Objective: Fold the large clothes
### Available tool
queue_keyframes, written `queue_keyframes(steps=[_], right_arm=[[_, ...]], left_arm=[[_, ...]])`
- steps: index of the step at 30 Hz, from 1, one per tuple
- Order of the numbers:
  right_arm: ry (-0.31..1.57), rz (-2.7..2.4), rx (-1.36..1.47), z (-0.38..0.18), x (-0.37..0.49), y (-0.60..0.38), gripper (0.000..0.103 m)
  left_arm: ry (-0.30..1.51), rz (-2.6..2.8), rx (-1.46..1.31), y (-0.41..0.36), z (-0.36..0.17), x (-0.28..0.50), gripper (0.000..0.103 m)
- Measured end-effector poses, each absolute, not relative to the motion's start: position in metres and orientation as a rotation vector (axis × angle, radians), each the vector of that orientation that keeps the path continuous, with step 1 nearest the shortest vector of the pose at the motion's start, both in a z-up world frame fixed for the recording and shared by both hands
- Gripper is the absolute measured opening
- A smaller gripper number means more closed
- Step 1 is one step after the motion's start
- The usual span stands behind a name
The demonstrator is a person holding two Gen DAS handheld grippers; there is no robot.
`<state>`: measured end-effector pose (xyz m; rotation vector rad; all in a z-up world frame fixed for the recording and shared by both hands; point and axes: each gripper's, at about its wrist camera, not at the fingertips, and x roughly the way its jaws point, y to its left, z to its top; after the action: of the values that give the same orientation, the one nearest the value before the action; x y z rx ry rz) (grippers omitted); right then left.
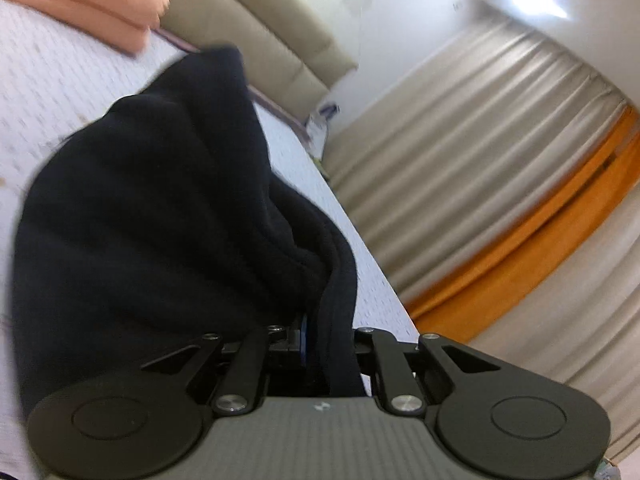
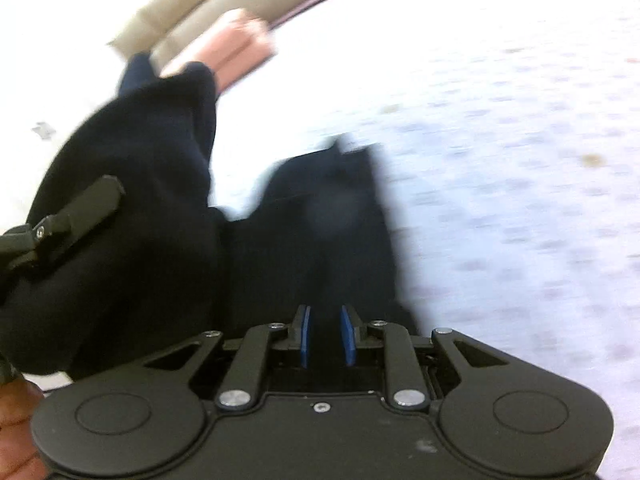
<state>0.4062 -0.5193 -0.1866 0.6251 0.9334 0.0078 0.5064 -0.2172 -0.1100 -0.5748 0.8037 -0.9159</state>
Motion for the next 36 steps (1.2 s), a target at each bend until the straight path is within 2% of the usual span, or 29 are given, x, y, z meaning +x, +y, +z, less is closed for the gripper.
queue_keyframes(steps=[4,6,8,10,12,13,17,18,19,20,21,22,23,26,30,32,34,36], right_arm=[[0.983,-0.123,0.620,-0.206,0.397,-0.555,0.024],[0.982,-0.169,0.598,-0.208,0.396,-0.568,0.024],[0.956,-0.167,0.570,-0.203,0.404,-0.574,0.025],[0.928,-0.136,0.531,-0.192,0.415,-0.574,0.034],[0.885,-0.079,0.478,-0.175,0.433,-0.568,0.039],[0.862,-0.047,0.452,-0.165,0.440,-0.565,0.040],[0.761,0.116,0.354,-0.132,0.486,-0.544,0.063],[0.745,0.155,0.318,-0.128,0.498,-0.534,0.064],[0.731,0.182,0.270,-0.126,0.513,-0.520,0.063],[0.720,0.205,0.222,-0.126,0.526,-0.507,0.056],[0.702,0.231,0.168,-0.127,0.537,-0.492,0.042],[0.693,0.257,0.113,-0.133,0.552,-0.476,0.036],[0.701,0.279,0.068,-0.143,0.566,-0.461,0.026],[0.773,0.354,-0.050,-0.180,0.596,-0.424,0.021],[0.819,0.179,-0.226,-0.238,0.610,-0.422,0.024],[0.849,0.143,-0.095,-0.238,0.611,-0.451,0.023],[0.869,0.061,-0.081,-0.231,0.613,-0.464,0.013],[0.898,0.002,-0.033,-0.222,0.608,-0.479,0.014]], left_arm=[[0.921,-0.890,-0.433,-0.279,-0.159,0.507,0.015],[1.001,-0.804,-0.261,-0.309,-0.190,0.499,0.016],[0.945,-0.795,-0.125,-0.324,-0.192,0.484,0.021],[0.928,-0.802,-0.089,-0.330,-0.178,0.479,0.042],[0.926,-0.840,-0.124,-0.324,-0.160,0.478,0.047],[0.926,-0.878,-0.156,-0.317,-0.151,0.479,0.047],[0.866,-0.873,-0.321,-0.269,-0.117,0.485,0.046],[0.852,-0.830,-0.338,-0.256,-0.116,0.489,0.042],[0.839,-0.775,-0.338,-0.246,-0.117,0.494,0.032],[0.837,-0.726,-0.324,-0.239,-0.120,0.499,0.028],[0.860,-0.681,-0.302,-0.235,-0.129,0.504,0.015],[0.891,-0.666,-0.284,-0.232,-0.139,0.509,0.006],[0.919,-0.671,-0.265,-0.230,-0.150,0.510,0.006],[0.956,-0.732,-0.279,-0.229,-0.170,0.495,0.005],[0.970,-0.709,-0.316,-0.207,-0.185,0.501,0.003],[0.980,-0.720,-0.373,-0.187,-0.188,0.499,0.003],[0.965,-0.722,-0.328,-0.185,-0.185,0.489,0.003],[0.955,-0.710,-0.284,-0.184,-0.180,0.490,0.003]])
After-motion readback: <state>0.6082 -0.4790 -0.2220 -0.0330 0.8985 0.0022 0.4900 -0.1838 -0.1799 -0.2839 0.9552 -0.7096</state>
